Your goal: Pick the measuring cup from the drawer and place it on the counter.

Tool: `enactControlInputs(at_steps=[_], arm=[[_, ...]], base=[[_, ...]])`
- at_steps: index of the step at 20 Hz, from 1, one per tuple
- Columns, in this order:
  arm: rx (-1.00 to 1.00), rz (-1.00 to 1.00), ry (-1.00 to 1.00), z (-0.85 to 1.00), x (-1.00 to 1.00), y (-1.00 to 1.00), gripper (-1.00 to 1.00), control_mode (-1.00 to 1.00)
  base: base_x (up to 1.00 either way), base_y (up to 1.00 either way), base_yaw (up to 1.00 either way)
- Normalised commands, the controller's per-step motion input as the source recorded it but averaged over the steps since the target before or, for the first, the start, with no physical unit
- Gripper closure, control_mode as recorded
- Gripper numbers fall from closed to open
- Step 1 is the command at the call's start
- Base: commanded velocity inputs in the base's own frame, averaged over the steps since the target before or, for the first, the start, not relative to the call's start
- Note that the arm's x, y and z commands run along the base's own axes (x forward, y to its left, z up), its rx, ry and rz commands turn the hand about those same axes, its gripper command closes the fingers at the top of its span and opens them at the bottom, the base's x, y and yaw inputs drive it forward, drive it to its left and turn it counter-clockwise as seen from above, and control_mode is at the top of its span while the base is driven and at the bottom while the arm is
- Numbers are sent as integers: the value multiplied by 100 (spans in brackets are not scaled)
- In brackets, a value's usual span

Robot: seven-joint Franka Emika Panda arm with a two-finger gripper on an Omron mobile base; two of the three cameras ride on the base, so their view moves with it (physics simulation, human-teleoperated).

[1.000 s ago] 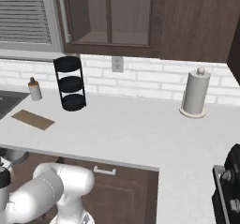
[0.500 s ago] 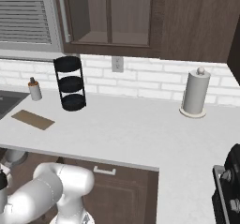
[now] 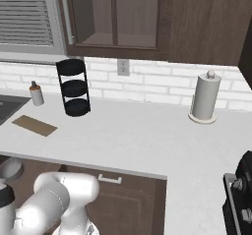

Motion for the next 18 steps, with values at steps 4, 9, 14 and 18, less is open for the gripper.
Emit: enactControlInputs(at_steps=[4, 9, 14, 18], arm=[[0, 0, 0, 0, -73, 0, -100, -100], [0, 0, 0, 0, -68, 0, -100, -100], [0, 0, 0, 0, -46, 0, -100, -100], [0, 0, 0, 0, -23, 0, -100, -100]], base=[[0, 0, 0], [0, 0, 0], [0, 0, 0], [0, 0, 0]])
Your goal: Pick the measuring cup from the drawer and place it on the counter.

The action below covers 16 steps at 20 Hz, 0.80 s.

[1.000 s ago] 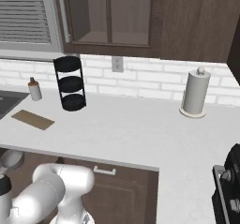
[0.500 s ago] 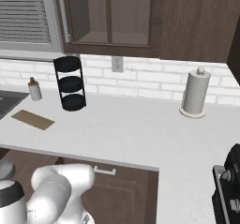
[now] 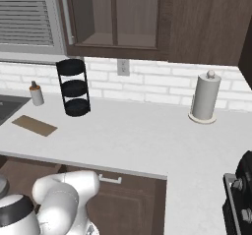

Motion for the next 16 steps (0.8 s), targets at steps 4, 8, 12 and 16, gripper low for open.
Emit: enactControlInputs(at_steps=[4, 8, 12, 16], arm=[[0, 0, 0, 27, 3, -1, -100, -100], [3, 2, -8, 54, 13, -2, -100, -100], [6, 1, -12, 50, 17, -9, -100, -100], [6, 0, -12, 46, 33, -11, -100, -100]], base=[[0, 0, 0], [0, 0, 0], [0, 0, 0], [0, 0, 0]])
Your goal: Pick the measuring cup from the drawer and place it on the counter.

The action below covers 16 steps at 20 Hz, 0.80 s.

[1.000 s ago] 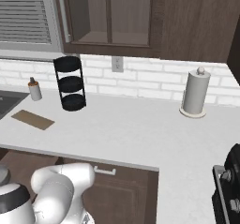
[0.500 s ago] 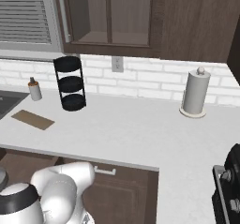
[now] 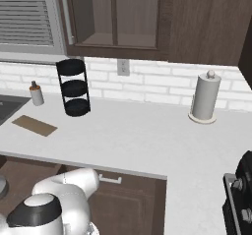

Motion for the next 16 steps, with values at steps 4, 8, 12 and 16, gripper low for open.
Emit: enactControlInputs(at_steps=[4, 8, 12, 16], arm=[[6, 0, -1, 33, 55, -22, -100, -100], [3, 0, 0, 6, 65, -5, -100, -100], [0, 0, 0, -4, 47, 0, -100, -100], [-1, 0, 0, -16, 25, 18, -100, -100]], base=[[0, 0, 0], [0, 0, 0], [0, 0, 0], [0, 0, 0]])
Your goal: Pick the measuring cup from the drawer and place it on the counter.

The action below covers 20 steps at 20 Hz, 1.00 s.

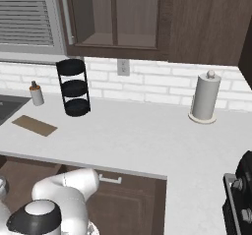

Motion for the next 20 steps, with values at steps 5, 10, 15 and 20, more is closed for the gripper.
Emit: enactControlInputs(at_steps=[5, 10, 15, 20], arm=[[0, 0, 0, -11, 5, 26, -100, -100], [-1, 0, 0, -13, 7, 33, -100, -100], [-1, 0, 0, -10, 15, 16, -100, -100], [-3, 0, 0, -31, 8, 24, -100, -100]], base=[[0, 0, 0], [0, 0, 0], [0, 0, 0], [0, 0, 0]])
